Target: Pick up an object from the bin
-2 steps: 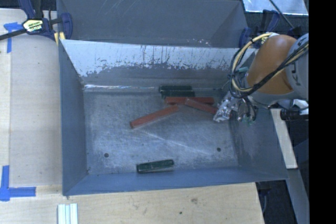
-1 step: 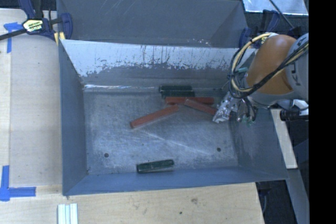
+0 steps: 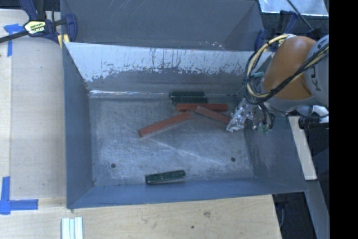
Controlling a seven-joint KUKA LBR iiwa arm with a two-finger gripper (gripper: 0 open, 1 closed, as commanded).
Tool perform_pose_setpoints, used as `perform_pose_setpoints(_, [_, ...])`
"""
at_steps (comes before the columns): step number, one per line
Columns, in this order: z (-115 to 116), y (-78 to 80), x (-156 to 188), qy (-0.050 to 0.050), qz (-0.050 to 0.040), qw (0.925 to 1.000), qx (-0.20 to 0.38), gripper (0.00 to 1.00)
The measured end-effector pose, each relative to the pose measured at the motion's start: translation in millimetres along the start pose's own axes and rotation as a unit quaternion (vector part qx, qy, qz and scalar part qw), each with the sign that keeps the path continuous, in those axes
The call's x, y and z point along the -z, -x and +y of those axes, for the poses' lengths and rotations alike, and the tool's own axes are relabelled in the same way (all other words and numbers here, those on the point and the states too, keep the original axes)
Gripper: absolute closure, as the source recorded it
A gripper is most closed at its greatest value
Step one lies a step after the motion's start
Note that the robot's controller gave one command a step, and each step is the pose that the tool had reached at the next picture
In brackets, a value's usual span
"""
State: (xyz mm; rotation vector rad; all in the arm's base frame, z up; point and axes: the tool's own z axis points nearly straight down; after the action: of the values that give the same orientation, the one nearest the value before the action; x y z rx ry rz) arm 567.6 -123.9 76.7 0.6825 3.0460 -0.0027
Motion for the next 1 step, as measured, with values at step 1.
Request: perform_pose_setpoints(1, [-0.6,-2.1,6.8,-0.001,0.0076,1.0000,0.001,1.00])
